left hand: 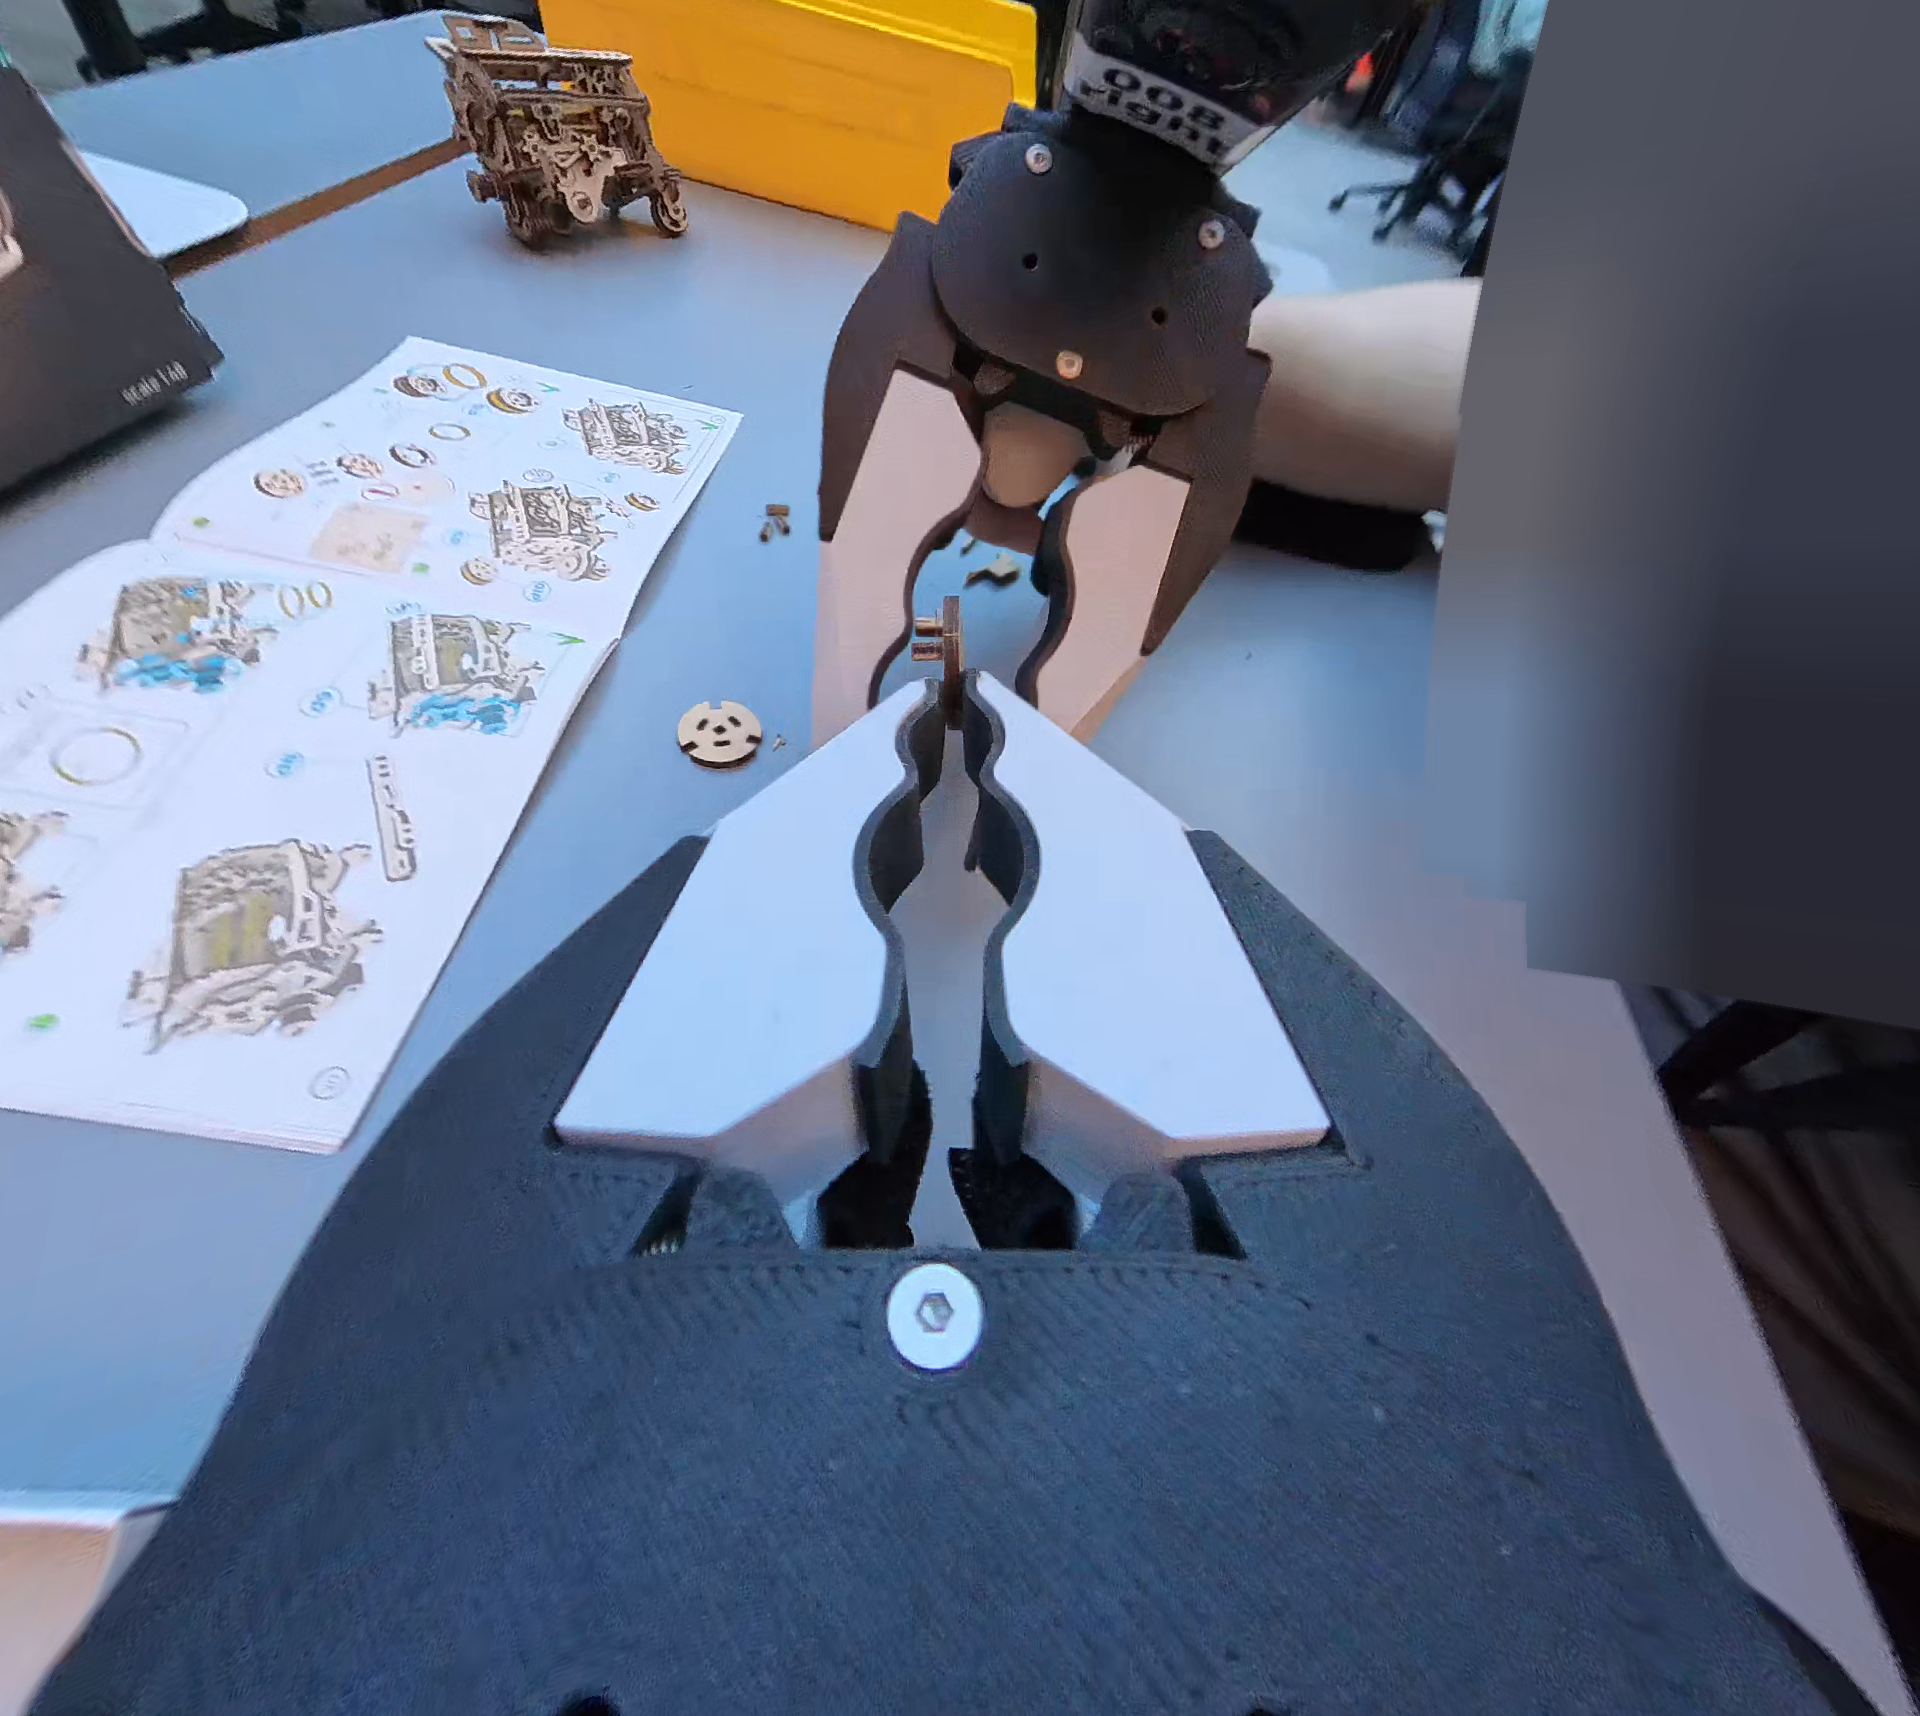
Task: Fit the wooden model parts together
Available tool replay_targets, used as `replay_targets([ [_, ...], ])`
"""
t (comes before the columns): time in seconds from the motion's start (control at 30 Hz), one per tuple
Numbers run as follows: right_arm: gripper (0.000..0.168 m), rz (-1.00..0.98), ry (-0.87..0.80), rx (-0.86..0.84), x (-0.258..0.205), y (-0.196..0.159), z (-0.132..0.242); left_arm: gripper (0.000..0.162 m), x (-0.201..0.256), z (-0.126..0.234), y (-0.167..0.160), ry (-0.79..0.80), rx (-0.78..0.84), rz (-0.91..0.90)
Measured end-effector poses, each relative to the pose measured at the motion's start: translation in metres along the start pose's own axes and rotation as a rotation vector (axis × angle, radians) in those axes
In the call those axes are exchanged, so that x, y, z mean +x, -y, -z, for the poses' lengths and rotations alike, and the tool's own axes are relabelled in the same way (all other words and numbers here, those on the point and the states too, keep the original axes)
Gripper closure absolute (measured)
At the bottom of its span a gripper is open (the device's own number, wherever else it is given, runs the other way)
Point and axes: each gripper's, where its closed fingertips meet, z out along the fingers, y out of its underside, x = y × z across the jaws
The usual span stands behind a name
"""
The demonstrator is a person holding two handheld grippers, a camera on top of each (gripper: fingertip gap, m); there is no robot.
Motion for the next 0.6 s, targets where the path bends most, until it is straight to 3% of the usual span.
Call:
replay_targets([
  [0.23,0.141,-0.192,0.169,0.151,0.000,0.011,0.018,0.162,-0.009,0.012,0.014,-0.087,0.117,0.285],
  [0.37,0.141,-0.241,0.196,0.191,0.004,0.015,0.024,0.162,-0.013,0.013,0.012,-0.114,0.129,0.363],
  [0.5,0.141,-0.245,0.174,0.201,0.011,0.012,0.028,0.161,-0.018,0.010,0.004,-0.076,0.092,0.326],
  [0.6,0.141,-0.215,0.140,0.189,0.016,0.007,0.028,0.162,-0.032,0.009,-0.014,0.093,-0.034,0.063],
])
